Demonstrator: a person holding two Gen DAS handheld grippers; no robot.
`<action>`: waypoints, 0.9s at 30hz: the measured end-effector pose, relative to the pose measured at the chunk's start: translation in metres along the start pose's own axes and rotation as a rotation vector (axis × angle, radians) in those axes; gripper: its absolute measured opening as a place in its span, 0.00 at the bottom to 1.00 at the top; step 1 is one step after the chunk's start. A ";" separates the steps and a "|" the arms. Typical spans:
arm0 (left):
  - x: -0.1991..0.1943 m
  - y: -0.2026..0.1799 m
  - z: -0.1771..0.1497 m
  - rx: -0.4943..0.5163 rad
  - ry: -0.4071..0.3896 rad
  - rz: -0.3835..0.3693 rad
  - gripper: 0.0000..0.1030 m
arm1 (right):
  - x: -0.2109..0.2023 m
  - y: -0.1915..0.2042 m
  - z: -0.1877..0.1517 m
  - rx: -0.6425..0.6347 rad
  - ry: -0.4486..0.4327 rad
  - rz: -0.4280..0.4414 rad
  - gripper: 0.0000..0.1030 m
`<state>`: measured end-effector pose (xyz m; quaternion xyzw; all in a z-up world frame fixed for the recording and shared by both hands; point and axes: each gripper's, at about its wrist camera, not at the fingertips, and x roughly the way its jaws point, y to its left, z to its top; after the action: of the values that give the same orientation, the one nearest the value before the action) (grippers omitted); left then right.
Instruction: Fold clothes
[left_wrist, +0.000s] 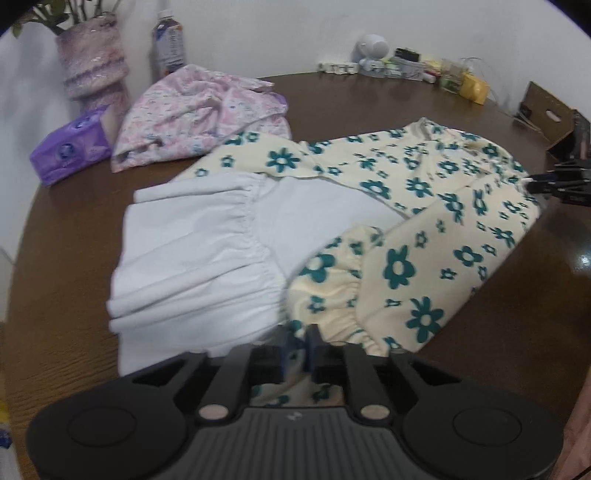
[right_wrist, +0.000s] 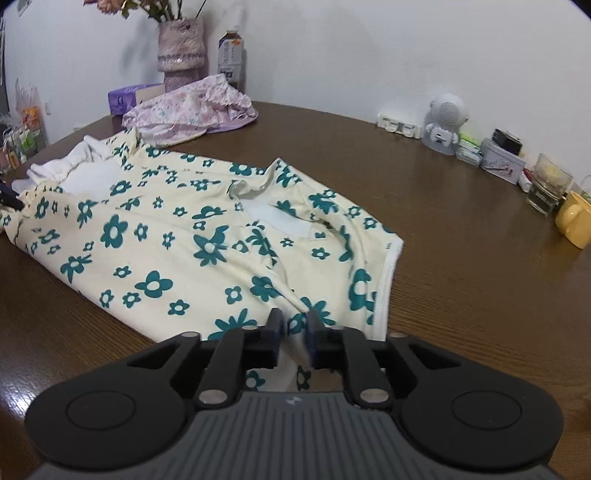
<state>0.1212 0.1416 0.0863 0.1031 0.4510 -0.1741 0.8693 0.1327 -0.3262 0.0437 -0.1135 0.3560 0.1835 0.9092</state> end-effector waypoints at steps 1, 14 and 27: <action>-0.005 -0.001 0.000 0.007 -0.008 0.021 0.26 | -0.007 0.000 -0.001 0.004 -0.011 -0.016 0.25; 0.015 -0.105 0.046 0.091 -0.228 -0.164 0.33 | 0.001 0.079 0.043 -0.057 -0.129 0.180 0.26; 0.063 -0.112 0.035 -0.044 -0.268 -0.136 0.33 | 0.057 0.113 0.038 -0.015 -0.097 0.189 0.25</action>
<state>0.1368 0.0142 0.0517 0.0292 0.3405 -0.2348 0.9100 0.1471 -0.1966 0.0231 -0.0772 0.3195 0.2762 0.9032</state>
